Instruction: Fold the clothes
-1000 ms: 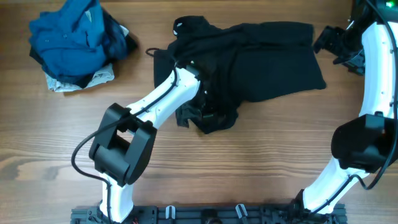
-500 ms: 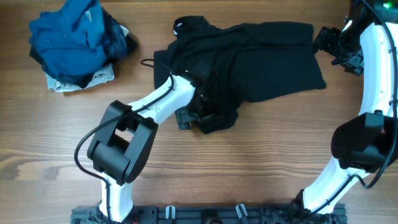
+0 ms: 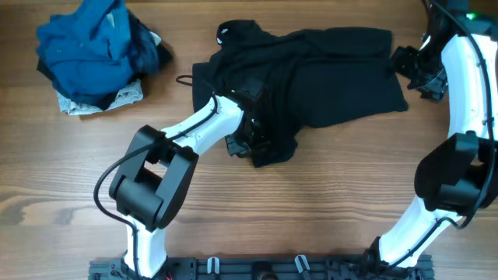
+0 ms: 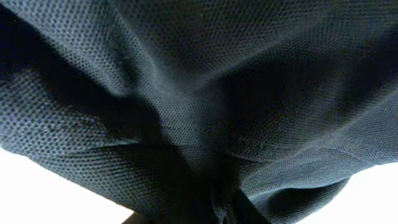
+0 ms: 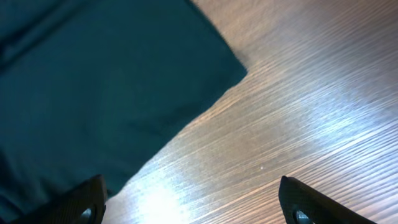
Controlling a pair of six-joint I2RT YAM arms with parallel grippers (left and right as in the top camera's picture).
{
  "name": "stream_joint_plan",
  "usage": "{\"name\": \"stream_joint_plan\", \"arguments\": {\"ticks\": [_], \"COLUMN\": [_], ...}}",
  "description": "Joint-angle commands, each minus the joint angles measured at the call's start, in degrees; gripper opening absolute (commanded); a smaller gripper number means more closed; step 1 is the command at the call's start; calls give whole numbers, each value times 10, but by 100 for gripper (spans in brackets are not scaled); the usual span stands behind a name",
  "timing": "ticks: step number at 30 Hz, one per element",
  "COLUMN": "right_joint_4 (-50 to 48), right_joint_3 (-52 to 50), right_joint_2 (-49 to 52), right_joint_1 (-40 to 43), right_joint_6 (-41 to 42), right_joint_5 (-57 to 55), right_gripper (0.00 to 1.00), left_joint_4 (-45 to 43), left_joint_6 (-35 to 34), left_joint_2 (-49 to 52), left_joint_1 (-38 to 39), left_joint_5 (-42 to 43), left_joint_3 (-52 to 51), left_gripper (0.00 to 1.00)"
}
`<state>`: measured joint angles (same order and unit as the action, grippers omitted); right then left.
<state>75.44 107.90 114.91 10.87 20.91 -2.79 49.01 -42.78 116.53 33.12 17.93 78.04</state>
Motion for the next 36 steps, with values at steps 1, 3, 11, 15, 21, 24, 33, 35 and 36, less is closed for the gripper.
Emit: {"name": "stream_joint_plan", "arguments": {"ticks": [1, 3, 11, 15, 21, 24, 33, 35, 36], "right_joint_4": [-49, -87, -140, -143, -154, -171, -194, -194, -195], "right_joint_3": [-63, -96, -138, -138, -138, -139, -139, -139, -139], "right_joint_2": [9, 9, 16, 39, 84, 92, 95, 98, 101], "right_joint_1": [3, 3, 5, 5, 5, 5, 5, 6, 8], "right_joint_6": [-8, -18, 101, 141, 140, 139, 158, 167, 168], "right_joint_5": [47, 61, 21, -3, -2, -5, -14, -31, -33], "right_gripper": [84, 94, 100, 99, 97, 96, 91, 91, 91], "left_joint_4": [8, 9, 9, 10, 16, 16, 34, 38, 39], "left_joint_6": [-2, -1, -1, -1, -2, -2, -1, -1, -1], "left_joint_2": [6, 6, 6, 6, 6, 6, 6, 6, 6], "left_joint_1": [-8, -8, -8, -8, -8, -8, -8, -8, -8], "left_joint_5": [5, 5, 5, 5, 5, 7, 7, 7, 7], "left_joint_3": [-4, -4, -4, -4, -4, -4, -4, -4, -4], "left_gripper": [24, 24, 25, 25, 23, 22, 23, 23, 23]}}
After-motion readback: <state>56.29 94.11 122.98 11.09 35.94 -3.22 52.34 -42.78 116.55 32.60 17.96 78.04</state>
